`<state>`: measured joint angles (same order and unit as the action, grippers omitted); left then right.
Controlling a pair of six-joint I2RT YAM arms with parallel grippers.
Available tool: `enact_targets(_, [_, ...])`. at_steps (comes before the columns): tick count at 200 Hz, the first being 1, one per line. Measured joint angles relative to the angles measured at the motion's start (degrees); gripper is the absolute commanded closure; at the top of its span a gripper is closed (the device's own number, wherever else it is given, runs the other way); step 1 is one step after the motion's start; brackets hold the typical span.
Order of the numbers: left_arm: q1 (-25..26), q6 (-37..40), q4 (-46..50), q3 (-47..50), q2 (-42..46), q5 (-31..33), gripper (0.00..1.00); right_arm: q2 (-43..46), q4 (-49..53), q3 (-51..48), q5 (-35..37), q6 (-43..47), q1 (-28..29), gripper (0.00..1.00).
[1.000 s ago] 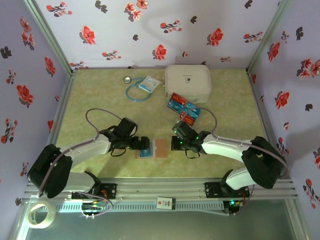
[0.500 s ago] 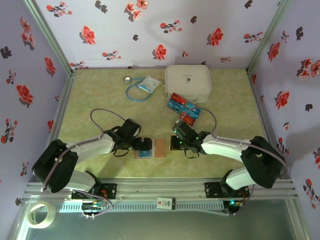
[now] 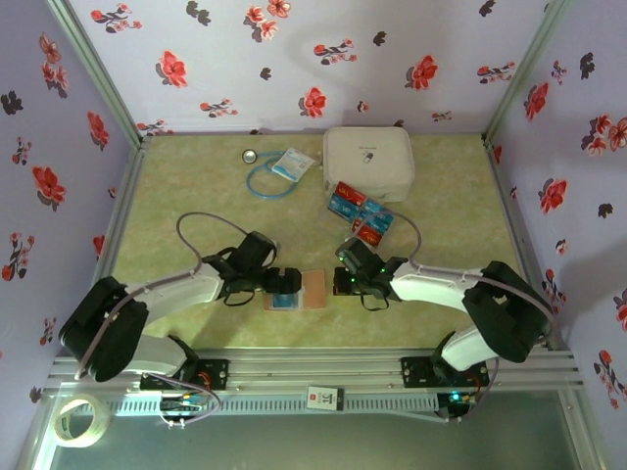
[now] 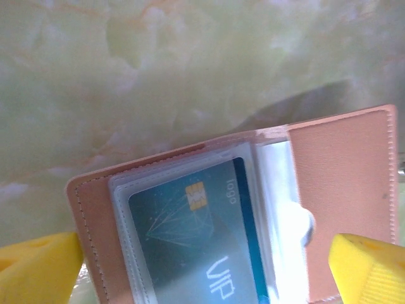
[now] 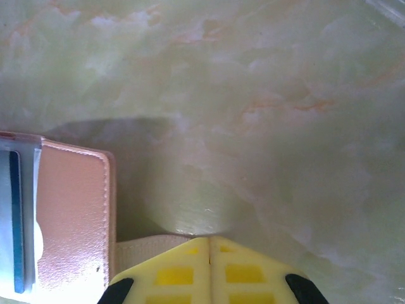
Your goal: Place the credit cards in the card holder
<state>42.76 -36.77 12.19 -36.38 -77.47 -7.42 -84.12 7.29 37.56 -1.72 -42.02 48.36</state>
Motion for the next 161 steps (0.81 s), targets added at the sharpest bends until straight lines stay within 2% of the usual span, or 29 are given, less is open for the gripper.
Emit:
enact_targets(56, [0.0,-0.6,0.0,0.0,5.1,-0.5,0.00,-1.3,-0.2,0.6,-0.2,0.0,-0.1,1.00])
enact_targets(161, [4.7,-5.4,-6.1,-3.4,3.5,-2.5,0.00,-1.7,-1.2,0.8,-0.7,0.0,-1.7,1.00])
